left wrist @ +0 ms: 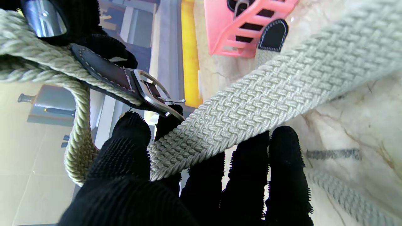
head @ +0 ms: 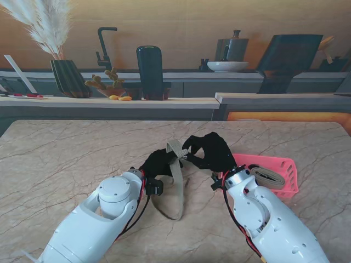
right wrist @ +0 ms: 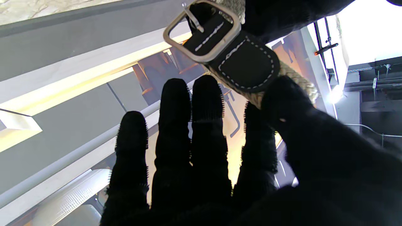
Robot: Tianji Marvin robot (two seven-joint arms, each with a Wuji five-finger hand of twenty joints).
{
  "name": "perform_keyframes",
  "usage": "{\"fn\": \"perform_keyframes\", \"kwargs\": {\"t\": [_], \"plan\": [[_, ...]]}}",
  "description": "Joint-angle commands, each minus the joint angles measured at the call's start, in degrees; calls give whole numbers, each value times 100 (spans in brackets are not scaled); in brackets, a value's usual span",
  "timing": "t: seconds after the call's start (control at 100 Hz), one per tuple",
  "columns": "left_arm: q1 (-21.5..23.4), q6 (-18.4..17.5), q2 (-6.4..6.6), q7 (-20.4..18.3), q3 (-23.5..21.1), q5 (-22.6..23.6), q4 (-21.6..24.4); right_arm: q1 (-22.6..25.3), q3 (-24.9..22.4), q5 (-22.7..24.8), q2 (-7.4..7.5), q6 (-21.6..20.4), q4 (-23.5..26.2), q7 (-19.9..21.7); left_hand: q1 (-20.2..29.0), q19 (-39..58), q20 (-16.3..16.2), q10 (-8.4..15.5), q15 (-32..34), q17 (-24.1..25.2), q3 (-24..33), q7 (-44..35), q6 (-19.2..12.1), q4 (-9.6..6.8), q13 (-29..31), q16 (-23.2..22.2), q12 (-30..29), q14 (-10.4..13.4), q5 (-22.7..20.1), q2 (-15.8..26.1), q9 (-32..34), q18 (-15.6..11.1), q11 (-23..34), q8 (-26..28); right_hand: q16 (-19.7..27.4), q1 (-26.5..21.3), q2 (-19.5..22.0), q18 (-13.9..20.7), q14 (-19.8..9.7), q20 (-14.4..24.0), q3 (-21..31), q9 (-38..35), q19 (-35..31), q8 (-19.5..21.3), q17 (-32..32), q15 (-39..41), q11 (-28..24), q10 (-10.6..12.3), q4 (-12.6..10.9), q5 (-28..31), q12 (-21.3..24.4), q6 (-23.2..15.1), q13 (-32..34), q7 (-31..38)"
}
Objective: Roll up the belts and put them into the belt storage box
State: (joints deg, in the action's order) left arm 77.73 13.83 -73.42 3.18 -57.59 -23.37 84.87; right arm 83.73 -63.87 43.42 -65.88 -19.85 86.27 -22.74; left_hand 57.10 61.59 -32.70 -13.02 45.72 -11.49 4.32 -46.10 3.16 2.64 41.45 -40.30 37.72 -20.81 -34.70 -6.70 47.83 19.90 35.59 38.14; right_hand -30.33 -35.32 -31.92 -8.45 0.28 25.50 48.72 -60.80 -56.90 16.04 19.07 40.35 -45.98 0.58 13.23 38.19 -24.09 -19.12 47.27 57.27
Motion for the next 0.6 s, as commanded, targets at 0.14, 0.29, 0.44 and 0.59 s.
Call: {"fn": "perform_keyframes", "kwargs": {"t": [0.14, 0.29, 0.44, 0.59], "plan": [[76, -65, -18, 221, -49, 278, -10, 64, -31, -102, -47, 69, 69, -80, -213, -210, 156, 115, -468, 145, 396, 1245, 285, -146, -533, 121, -639, 221, 747, -416, -883, -47, -881, -260, -224, -150, 418, -54, -259, 241, 231, -159, 248, 538, 11, 41, -44, 3, 124, 517, -130, -575, 115, 419], [71, -202, 32, 64, -67, 301, -43, 83, -50, -166, -56, 174, 50, -67, -623, -581, 220, 210, -1257, 356, 624, 1683, 173, -171, -1132, 424, -1086, 439, 1027, -539, -1633, -145, -1441, -535, -230, -132, 438, -48, -262, 254, 214, -125, 273, 572, 5, 32, -4, 31, 127, 502, -112, -660, 100, 413], [35, -364, 68, -37, -44, 437, -132, 100, -64, -309, -87, 256, 49, -71, -580, -1160, 277, 266, -2018, 613, 843, 2010, 64, -167, -1697, 780, -1370, 666, 1264, -710, -2199, -352, -1803, -732, -237, -132, 463, -41, -257, 266, 194, -86, 292, 587, 2, 25, 18, 13, 129, 478, -108, -651, 70, 399], [-25, -721, 125, -131, 24, 737, -263, 119, -84, -352, -103, 274, 98, -107, -876, -2214, 405, 382, -2800, 782, 1988, 2393, -101, -65, -2280, 1261, -1703, 976, 1591, -1301, -2733, -878, -2117, -1058, -238, -133, 504, -40, -237, 279, 151, 56, 321, 609, -17, 0, 44, -16, 128, 436, -114, -682, -22, 391]]}}
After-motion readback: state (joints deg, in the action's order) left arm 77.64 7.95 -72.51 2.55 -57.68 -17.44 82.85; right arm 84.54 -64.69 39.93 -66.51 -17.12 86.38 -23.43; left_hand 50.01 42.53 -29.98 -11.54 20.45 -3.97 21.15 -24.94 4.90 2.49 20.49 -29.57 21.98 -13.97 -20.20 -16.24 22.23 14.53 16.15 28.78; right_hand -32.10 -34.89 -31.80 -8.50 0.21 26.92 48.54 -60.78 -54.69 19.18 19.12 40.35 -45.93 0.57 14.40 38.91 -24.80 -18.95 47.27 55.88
